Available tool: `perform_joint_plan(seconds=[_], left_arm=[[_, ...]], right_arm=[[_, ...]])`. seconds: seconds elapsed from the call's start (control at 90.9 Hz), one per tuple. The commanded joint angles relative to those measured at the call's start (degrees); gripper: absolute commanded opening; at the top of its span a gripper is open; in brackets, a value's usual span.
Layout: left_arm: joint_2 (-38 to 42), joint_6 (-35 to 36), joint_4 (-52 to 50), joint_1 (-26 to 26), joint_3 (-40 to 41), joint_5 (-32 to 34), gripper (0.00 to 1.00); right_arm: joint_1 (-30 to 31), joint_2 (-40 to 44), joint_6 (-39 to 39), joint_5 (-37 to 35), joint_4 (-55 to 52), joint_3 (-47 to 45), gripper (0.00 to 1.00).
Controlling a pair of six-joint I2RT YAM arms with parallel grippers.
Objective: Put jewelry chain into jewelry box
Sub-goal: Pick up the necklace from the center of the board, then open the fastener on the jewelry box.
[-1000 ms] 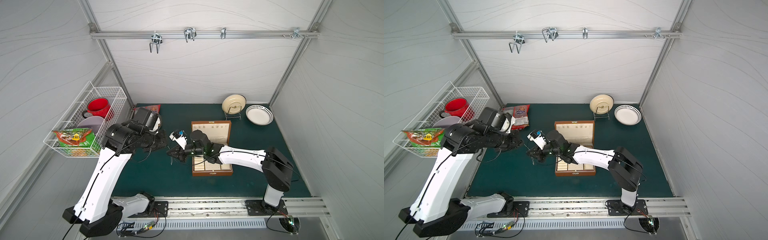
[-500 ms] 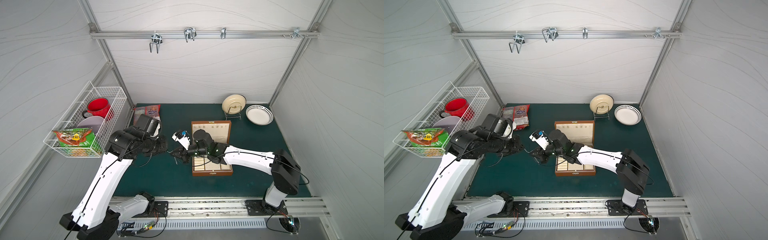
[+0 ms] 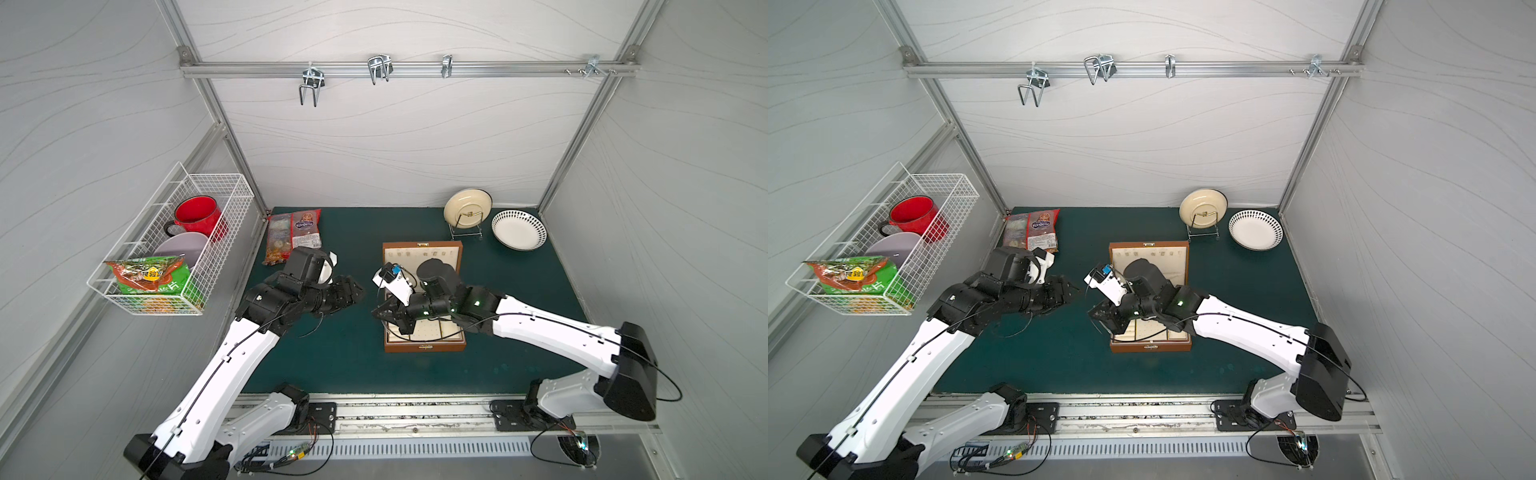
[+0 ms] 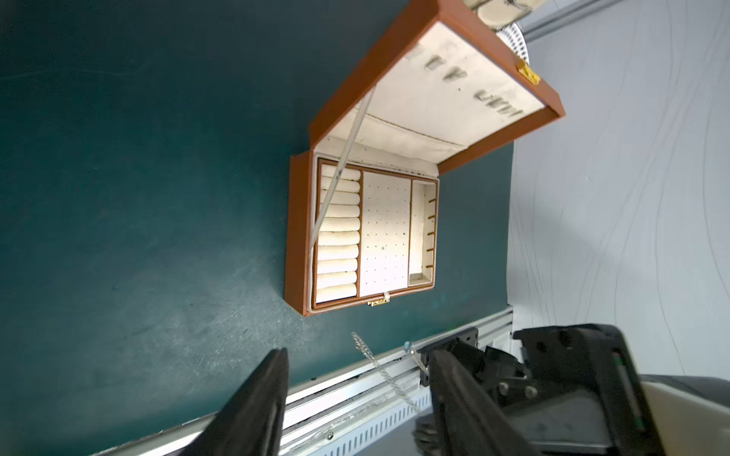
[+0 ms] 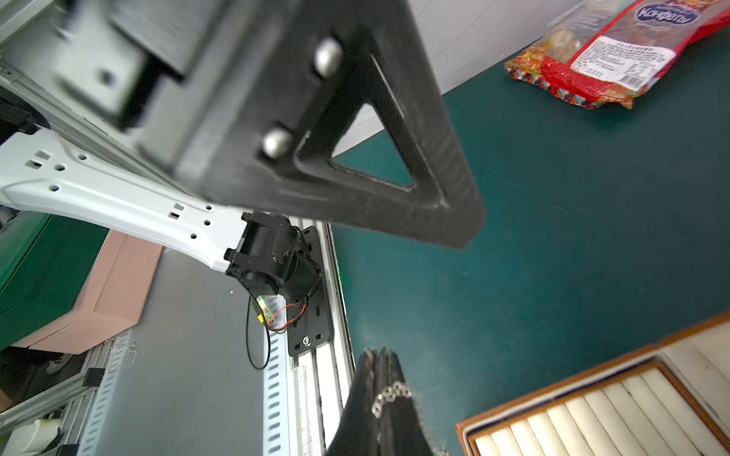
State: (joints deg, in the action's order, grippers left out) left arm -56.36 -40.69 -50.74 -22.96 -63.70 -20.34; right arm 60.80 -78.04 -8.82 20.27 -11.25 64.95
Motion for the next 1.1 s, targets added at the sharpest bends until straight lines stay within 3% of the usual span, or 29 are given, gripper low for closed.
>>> perform_joint_plan(seconds=[0.0,0.44,0.594,0.704,0.836,1.089], left_arm=[[0.7,-1.72,12.97,0.24,1.64,-5.93,0.63],[-4.28,8.52,21.61,-0.75,4.64,-9.1,0.6],[-8.62,12.95,20.0,-3.02,2.53,-5.15,0.6],[-13.39,14.18,18.42,-5.78,-0.28,1.2,0.57],[-19.38,9.59,17.46,-7.94,-4.53,5.91,0.54],[-26.75,-9.77,20.89,-10.01,-8.75,8.65,0.52]], right_arm=[[-1.51,4.7,2.0,-1.38,-10.28,-0.16,0.0],[-14.19,15.52,2.96,2.2,-23.6,-0.38,0.0],[-18.81,17.48,3.2,1.83,-25.76,-0.64,0.0],[-21.43,19.35,2.57,0.66,-25.51,-1.81,0.0],[-24.59,21.56,1.16,-0.75,-24.45,-3.51,0.0],[-27.05,26.2,0.85,-4.02,-23.91,-6.23,0.0]])
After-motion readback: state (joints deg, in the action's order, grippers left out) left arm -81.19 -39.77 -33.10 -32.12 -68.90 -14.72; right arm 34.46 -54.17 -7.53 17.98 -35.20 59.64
